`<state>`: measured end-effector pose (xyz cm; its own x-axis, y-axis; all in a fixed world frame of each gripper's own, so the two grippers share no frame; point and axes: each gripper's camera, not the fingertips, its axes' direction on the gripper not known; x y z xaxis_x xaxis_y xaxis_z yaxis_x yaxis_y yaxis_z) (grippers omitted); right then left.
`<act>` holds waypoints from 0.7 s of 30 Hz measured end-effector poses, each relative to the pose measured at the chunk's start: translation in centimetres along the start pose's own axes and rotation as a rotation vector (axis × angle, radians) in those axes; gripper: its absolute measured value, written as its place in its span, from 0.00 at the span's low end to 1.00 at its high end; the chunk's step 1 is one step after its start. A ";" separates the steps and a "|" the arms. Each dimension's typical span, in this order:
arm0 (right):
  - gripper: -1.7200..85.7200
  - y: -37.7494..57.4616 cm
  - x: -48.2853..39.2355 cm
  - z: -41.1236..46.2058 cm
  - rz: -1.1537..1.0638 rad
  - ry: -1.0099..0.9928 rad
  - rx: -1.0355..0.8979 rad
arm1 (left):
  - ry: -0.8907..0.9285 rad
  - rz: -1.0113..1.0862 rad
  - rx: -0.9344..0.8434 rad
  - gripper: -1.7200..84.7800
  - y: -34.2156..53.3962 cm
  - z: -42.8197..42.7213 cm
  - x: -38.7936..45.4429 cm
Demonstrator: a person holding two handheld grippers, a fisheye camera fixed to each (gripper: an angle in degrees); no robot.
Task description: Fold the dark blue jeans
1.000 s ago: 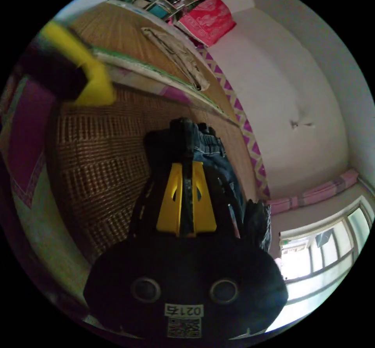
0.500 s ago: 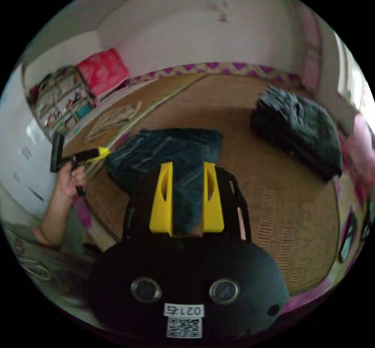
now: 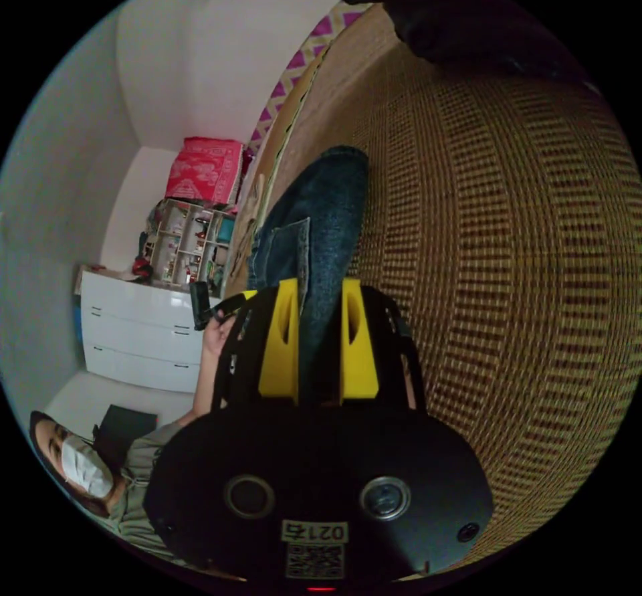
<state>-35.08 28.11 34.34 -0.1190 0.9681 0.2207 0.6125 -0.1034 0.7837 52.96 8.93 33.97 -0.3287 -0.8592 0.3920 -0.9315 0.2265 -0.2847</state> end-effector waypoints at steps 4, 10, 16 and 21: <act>0.11 0.5 -1.4 -2.2 -0.087 -0.007 0.013 | 0.021 0.083 0.029 0.09 0.2 -2.3 4.3; 0.11 0.4 -5.6 -14.3 -0.269 0.033 0.184 | 0.080 0.346 0.093 0.09 -4.4 -2.2 17.7; 0.11 -4.7 -8.3 -28.7 -0.305 0.281 0.395 | 0.125 0.441 0.063 0.09 -16.0 6.7 30.4; 0.14 -11.6 -6.6 -31.5 -0.210 0.594 0.518 | 0.073 0.399 0.081 0.12 -21.8 15.5 32.5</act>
<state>-66.02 15.71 42.04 -0.5773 0.6576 0.4840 0.7975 0.3268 0.5072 64.99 -30.99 39.39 -0.6748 -0.6755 0.2972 -0.7142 0.4963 -0.4936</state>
